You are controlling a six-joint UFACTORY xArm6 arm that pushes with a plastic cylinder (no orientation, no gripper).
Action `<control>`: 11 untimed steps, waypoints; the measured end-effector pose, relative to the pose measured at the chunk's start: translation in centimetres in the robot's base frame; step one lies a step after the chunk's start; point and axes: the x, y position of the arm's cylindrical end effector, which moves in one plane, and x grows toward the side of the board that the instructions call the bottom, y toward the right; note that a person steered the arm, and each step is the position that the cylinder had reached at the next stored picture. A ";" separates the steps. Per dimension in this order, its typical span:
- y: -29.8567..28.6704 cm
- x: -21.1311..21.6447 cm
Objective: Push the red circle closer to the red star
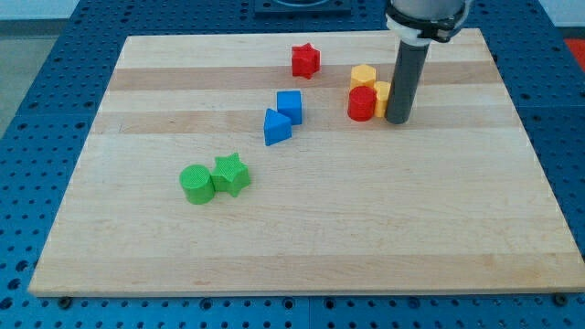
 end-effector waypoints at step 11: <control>-10.6 -6.8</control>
